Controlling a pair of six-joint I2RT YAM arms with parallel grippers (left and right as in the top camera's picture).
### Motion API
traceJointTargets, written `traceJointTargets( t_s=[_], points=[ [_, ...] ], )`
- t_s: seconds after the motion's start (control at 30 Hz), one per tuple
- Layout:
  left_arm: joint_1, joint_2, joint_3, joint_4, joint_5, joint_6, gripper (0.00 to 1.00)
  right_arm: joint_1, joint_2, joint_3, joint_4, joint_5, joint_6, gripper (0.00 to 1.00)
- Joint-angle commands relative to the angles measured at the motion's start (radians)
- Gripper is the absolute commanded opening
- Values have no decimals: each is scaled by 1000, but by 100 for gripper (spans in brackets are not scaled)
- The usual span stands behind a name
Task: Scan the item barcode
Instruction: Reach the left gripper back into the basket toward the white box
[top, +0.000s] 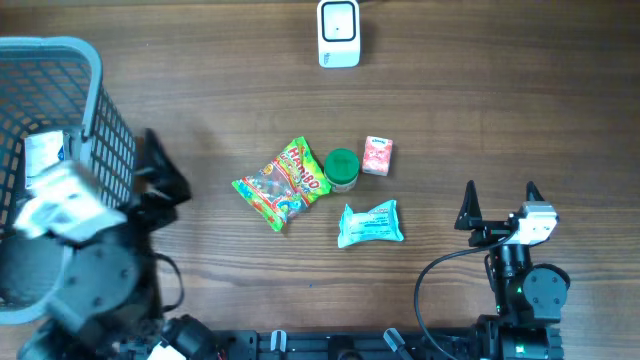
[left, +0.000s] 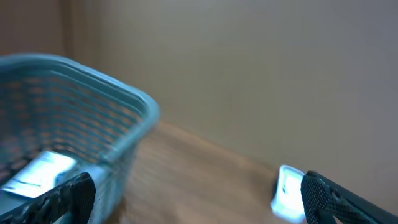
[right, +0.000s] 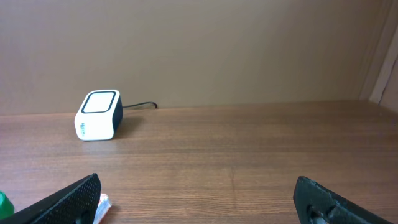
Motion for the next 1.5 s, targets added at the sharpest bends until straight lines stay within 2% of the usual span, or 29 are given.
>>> traceJointTargets(
  t_s=[0.0, 0.17, 0.27, 0.37, 0.47, 0.67, 0.83, 0.9, 0.97, 1.1, 1.23, 1.47],
  points=[
    [114, -4, 85, 22, -65, 9, 100, 3, -5, -1, 2, 9, 12, 100],
    [283, 60, 137, 63, -39, 145, 100, 3, -5, -1, 2, 9, 12, 100],
    [368, 133, 152, 58, 2, 187, 100, 3, -5, -1, 2, 9, 12, 100],
    [476, 219, 186, 9, 176, 189, 100, 3, -5, -1, 2, 9, 12, 100],
    [636, 322, 253, -75, 433, 183, 100, 3, -5, -1, 2, 9, 12, 100],
    [930, 448, 343, -192, 676, 85, 100, 3, -5, -1, 2, 9, 12, 99],
    [1216, 532, 346, -216, 988, 48, 100, 3, -5, -1, 2, 9, 11, 100],
    [1301, 579, 346, -239, 1009, -3, 100, 3, -5, -1, 2, 9, 12, 100],
    [1358, 627, 346, -267, 1009, -4, 100, 3, -5, -1, 2, 9, 12, 100],
    [1385, 685, 327, -283, 1004, 0, 100, 3, -5, -1, 2, 9, 12, 100],
    [1384, 702, 218, -166, 1001, 66, 100, 3, -5, -1, 2, 9, 12, 100],
    [1384, 711, -31, 140, 982, 300, 100, 3, -5, -1, 2, 9, 12, 100]
  ],
)
